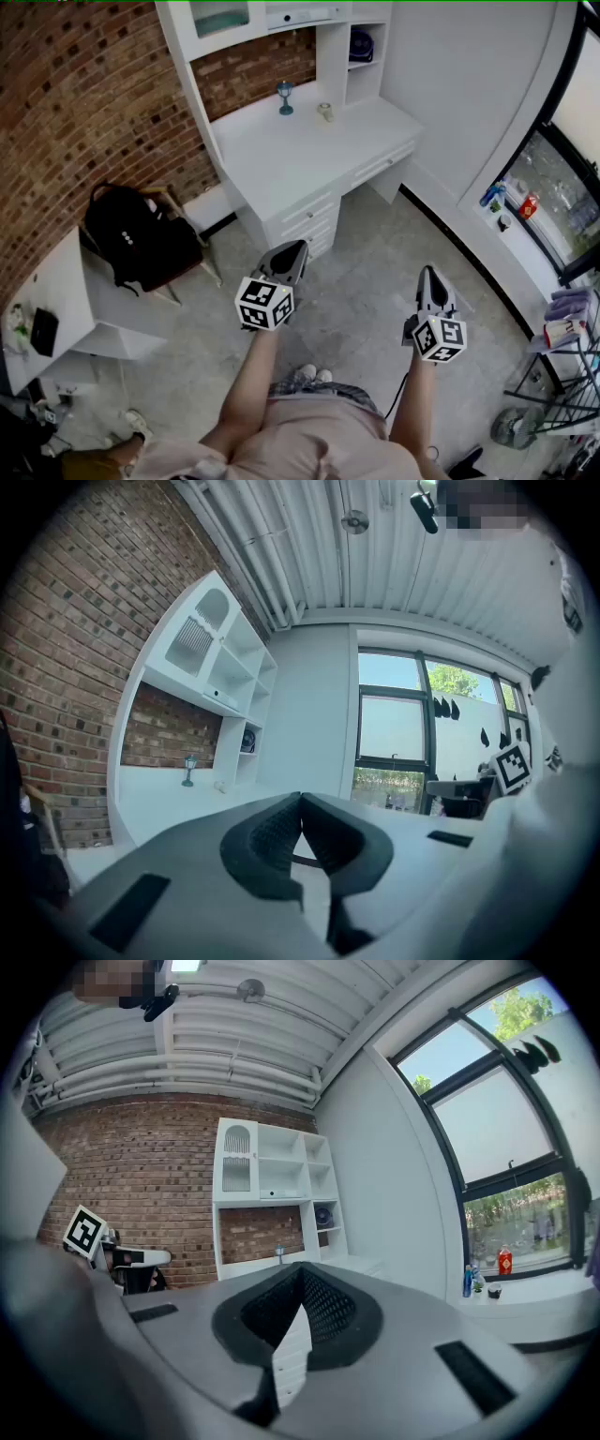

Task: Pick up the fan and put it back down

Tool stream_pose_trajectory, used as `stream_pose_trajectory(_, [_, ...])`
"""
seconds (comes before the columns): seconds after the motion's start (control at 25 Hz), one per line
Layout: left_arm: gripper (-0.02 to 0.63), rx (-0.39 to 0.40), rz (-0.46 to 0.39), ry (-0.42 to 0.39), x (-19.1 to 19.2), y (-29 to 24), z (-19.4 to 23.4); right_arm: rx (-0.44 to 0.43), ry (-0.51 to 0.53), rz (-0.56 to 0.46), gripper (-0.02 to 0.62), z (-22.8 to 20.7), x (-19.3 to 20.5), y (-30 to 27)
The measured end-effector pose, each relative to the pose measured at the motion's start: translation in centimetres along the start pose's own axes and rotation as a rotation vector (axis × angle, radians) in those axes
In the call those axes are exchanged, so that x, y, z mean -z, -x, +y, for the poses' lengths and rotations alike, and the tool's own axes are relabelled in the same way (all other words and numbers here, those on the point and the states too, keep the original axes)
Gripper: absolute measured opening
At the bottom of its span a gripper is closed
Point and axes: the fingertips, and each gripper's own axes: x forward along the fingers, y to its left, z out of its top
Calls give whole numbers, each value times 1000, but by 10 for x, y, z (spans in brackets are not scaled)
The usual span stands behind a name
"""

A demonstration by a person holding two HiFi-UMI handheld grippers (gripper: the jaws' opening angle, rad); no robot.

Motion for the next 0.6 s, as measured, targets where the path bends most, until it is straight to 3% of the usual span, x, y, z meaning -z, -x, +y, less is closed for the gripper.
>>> stream_pose_trajectory(0.6, [28,9,12,10,4,-11,3,-20,-7,-14,15,5,-1,-7])
